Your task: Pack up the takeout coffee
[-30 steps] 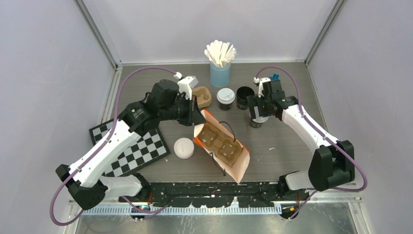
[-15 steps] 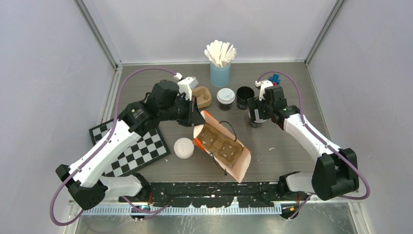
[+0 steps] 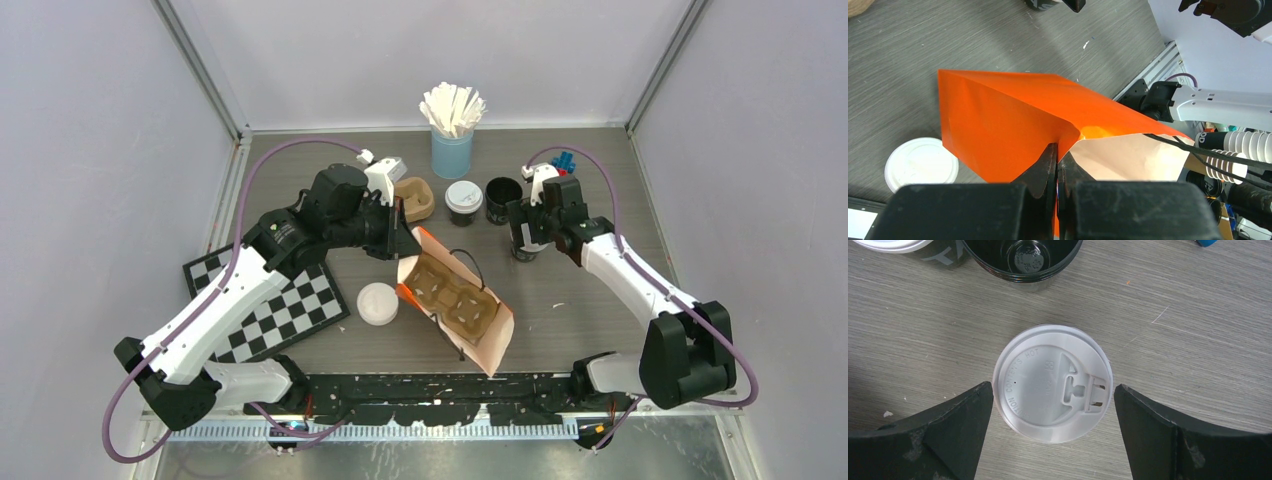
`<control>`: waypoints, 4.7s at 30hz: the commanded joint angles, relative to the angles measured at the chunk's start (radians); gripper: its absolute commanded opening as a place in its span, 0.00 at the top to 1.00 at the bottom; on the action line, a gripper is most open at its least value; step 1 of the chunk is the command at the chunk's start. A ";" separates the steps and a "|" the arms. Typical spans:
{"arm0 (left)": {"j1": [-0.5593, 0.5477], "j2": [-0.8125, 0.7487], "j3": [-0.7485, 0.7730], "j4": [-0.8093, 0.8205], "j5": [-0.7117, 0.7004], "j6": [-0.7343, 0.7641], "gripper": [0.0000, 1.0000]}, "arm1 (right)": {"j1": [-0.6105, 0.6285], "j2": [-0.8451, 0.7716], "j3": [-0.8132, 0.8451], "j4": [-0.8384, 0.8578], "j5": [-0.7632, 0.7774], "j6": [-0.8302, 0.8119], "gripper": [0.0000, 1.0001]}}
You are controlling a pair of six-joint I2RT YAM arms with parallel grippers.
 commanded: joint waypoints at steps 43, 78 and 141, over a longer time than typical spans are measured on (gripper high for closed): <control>0.003 0.043 0.060 -0.006 0.012 -0.054 0.84 | 0.004 -0.072 0.218 -0.238 0.012 0.041 0.20; 0.002 0.214 0.140 -0.053 -0.064 -0.026 0.41 | 0.012 -0.297 0.925 -0.623 -0.173 0.178 0.21; 0.128 0.279 0.142 0.023 0.221 0.037 0.57 | 0.746 -0.275 0.424 -0.477 0.076 -0.137 0.22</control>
